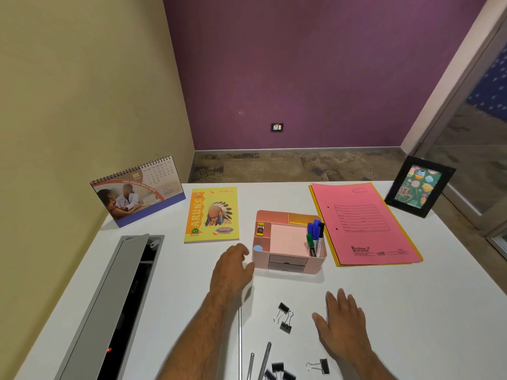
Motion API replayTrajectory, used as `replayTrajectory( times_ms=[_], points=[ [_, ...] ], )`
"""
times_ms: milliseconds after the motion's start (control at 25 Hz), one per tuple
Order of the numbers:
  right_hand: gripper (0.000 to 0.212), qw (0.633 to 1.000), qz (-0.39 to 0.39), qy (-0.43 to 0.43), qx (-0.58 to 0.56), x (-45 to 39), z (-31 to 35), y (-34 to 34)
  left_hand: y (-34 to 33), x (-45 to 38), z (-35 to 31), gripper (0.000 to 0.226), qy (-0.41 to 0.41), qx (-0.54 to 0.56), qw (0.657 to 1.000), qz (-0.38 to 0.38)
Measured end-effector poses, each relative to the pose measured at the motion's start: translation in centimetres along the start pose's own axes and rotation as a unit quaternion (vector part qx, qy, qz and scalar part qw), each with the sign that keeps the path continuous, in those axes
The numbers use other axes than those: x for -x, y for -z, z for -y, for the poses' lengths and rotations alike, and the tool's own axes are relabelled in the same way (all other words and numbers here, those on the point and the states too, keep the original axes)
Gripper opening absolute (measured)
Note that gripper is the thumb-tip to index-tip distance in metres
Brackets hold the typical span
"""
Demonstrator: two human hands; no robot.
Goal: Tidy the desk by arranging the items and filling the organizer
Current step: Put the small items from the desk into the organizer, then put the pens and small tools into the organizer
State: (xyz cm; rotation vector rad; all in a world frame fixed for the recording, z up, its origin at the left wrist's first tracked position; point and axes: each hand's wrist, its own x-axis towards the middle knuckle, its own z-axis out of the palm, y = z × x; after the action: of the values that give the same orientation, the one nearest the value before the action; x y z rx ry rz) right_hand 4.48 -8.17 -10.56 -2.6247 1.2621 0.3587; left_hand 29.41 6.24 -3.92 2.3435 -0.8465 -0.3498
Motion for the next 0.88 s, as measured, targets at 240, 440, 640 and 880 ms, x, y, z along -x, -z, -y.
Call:
replayTrajectory(
  times_ms=[240,440,640,880],
  points=[
    [0.066,0.998,-0.03,0.02,-0.053,1.5,0.0,0.9,-0.9,5.4,2.9,0.027,0.171,-0.04,0.982,0.071],
    [0.034,0.977,-0.147,0.053,-0.149,3.6,1.2,0.9,-2.0,10.0,3.7,0.041,0.241,-0.051,0.962,0.12],
    [0.029,0.96,-0.154,0.063,-0.227,6.1,3.7,1.7,-2.9,12.4,3.5,0.033,0.262,-0.053,0.957,0.115],
    [0.025,0.919,-0.105,0.048,-0.377,8.1,6.1,2.1,-2.8,13.2,3.3,0.009,0.265,-0.07,0.954,0.121]
  ],
)
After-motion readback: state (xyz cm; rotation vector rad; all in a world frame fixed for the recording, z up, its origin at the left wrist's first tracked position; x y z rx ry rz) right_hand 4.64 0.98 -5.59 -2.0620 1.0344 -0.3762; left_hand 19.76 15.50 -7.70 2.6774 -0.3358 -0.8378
